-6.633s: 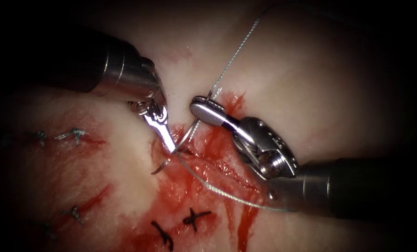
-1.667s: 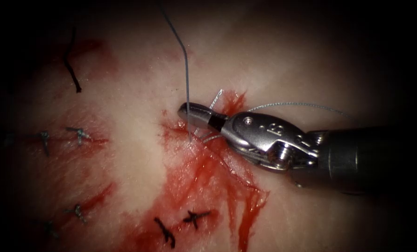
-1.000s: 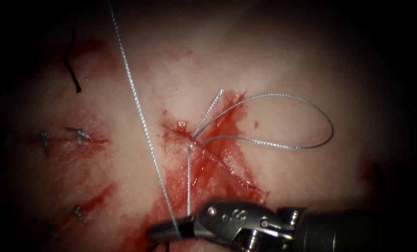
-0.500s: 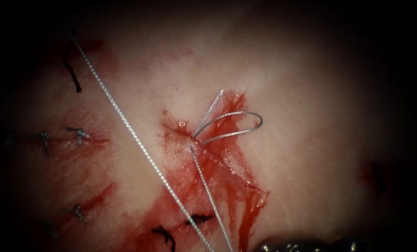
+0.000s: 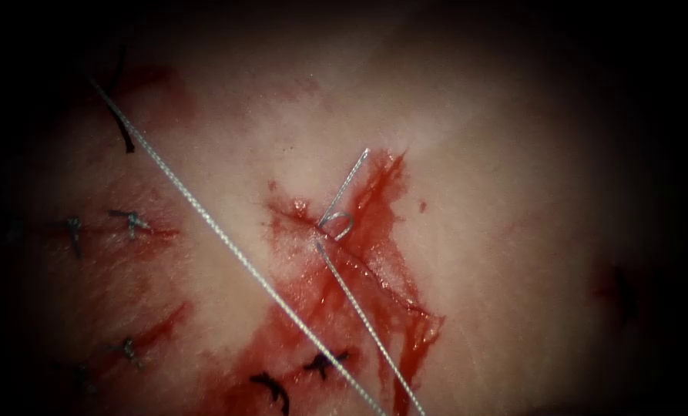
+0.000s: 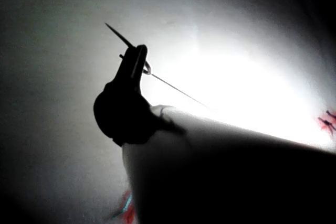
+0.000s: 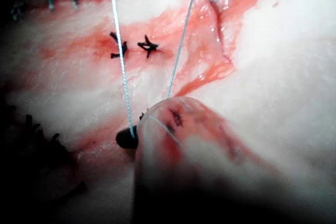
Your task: Wound Closure
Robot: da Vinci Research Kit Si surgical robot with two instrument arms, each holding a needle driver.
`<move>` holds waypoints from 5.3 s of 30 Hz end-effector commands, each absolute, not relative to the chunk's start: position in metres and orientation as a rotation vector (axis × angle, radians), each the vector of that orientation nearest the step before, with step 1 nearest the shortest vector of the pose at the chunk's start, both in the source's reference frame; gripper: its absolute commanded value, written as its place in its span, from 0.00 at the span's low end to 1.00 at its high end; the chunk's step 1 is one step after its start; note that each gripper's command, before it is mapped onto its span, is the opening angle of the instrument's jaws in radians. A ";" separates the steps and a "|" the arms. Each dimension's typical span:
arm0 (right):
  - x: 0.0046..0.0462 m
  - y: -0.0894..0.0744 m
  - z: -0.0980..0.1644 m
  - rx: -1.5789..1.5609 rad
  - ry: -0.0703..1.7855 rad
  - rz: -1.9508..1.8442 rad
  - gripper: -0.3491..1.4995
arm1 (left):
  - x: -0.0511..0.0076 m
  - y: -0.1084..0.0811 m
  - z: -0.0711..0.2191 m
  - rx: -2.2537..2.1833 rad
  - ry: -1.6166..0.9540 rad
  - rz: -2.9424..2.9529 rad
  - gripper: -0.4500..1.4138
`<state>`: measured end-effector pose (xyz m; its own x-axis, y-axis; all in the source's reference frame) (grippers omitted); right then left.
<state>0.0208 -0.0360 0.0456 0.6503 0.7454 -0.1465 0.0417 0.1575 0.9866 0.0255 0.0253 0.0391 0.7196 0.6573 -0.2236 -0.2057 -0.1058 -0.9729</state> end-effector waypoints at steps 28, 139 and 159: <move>0.0188 -0.035 0.044 1.298 0.767 0.629 0.00 | 0.0259 0.025 0.039 -1.526 -0.345 0.739 0.00; 0.0244 -0.019 0.047 0.576 1.365 1.033 0.84 | 0.0022 0.015 0.043 -1.537 -0.008 2.592 0.79; 0.0246 -0.019 0.047 0.581 1.365 1.035 0.86 | 0.0006 0.008 0.047 -1.716 -0.412 2.525 0.76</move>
<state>0.0238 -0.0193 0.0464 -0.1074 0.8560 -0.5057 -0.2585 0.4671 0.8455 0.0007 0.0084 0.0471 -0.3780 0.2000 -0.9040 0.1170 -0.9582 -0.2610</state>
